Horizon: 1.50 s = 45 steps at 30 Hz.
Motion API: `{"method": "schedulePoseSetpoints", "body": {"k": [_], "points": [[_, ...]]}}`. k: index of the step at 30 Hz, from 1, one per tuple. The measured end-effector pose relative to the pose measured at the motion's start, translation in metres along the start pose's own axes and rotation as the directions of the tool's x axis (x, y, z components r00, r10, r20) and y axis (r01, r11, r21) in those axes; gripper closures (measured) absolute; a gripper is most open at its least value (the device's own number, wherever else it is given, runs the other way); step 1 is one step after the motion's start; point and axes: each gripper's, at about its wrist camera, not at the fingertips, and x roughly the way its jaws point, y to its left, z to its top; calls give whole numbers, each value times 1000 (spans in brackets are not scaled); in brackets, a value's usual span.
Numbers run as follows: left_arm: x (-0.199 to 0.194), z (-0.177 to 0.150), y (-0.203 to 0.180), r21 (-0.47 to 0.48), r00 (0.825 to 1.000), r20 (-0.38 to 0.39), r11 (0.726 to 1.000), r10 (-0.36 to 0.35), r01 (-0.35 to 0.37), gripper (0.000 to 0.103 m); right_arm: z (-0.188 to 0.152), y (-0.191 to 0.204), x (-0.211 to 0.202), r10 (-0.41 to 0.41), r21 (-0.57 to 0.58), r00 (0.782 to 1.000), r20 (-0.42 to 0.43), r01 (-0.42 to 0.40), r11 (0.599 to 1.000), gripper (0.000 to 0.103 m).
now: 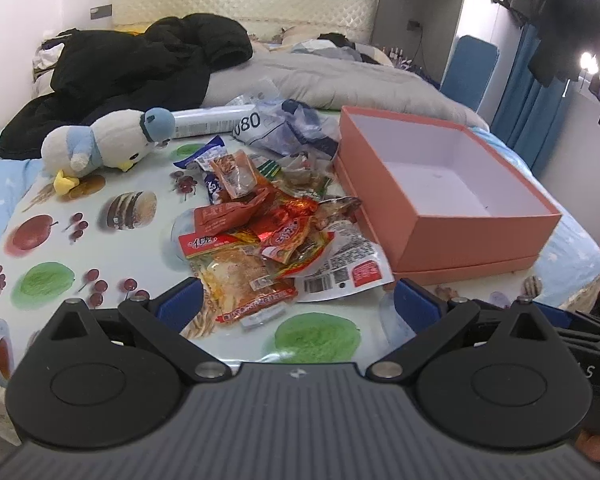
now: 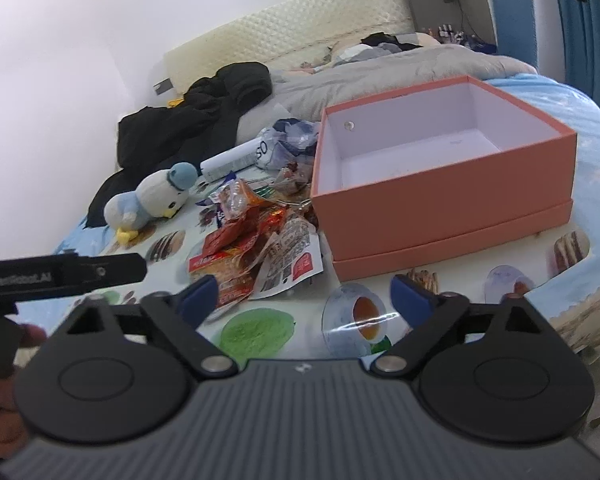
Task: Organize snacks
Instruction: 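Move both tools toward the snack pile and close both grippers on packets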
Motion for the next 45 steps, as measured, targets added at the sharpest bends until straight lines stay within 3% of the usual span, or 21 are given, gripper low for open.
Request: {"method": "schedulePoseSetpoints", "body": {"k": [3,7,16,23,26,29,33,38,43,45], "points": [[17,1,4,20,1000,-1,1000,11,-11,2,-3,1,12,13,-17,1000,17,-13,1000,25],[39,3,14,9,1000,2,1000,-2,2,3,-9,3,27,-5,-46,999,39,6,999,26],[84,7,25,-44,998,-45,998,-46,44,7,-23,-11,60,-19,4,1000,17,19,1000,26],[110,28,21,-40,995,-79,998,-60,57,15,-27,-23,88,53,67,998,44,-56,996,26],[120,37,15,-1,996,-69,999,-50,50,15,-25,-21,99,81,84,996,45,-85,993,35],[136,43,14,6,995,-89,999,-52,53,20,-24,-16,106,94,79,994,48,-97,992,37],[157,45,16,-33,987,-121,995,-103,99,20,-22,-8,118,67,55,997,34,-69,996,47],[184,46,22,-105,982,-158,990,-106,90,20,-24,-14,135,23,86,1000,-17,-22,996,64],[204,46,23,-143,976,-192,987,-102,75,20,-23,-19,141,56,109,998,-19,-53,993,75],[210,46,23,-141,977,-192,988,-90,63,20,-23,-19,142,67,107,997,-24,-64,992,85]]}}
